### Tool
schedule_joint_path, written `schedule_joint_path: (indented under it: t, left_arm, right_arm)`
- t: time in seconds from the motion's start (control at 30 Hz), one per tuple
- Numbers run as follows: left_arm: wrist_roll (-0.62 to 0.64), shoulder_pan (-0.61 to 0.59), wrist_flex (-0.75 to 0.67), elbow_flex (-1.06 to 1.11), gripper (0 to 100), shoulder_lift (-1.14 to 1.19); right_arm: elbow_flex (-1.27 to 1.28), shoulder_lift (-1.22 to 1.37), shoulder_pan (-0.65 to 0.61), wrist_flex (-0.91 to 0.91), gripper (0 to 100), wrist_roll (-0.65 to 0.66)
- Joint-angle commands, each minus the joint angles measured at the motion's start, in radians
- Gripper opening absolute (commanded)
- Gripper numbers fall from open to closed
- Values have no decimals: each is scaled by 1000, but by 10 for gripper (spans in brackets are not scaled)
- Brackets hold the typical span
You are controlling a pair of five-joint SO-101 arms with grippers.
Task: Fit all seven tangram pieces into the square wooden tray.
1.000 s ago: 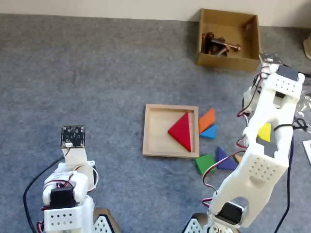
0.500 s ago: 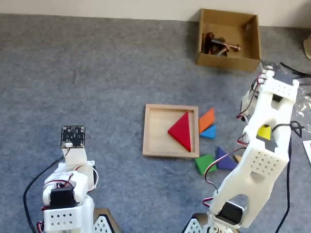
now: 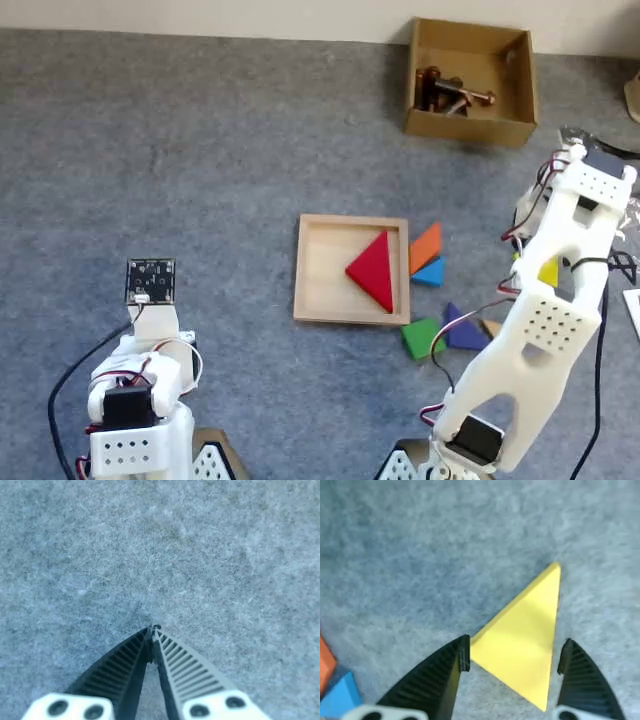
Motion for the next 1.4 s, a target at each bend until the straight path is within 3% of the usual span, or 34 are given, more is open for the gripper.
schedule_joint_path:
  t: [0.0,0.2,0.6,1.37]
  left_arm:
    - [2,-8,8,21,5,7]
    - [2,-8,8,21,5,7]
    - [2,-8,8,21,5,7]
    - [2,-8,8,21,5,7]
  right_arm:
    - [-101,10,2,56,275,35]
    - [-203,50,4,114,325,55]
    - [-223,53,1,174,327,104]
    - [-193,140,-22,105,327,91]
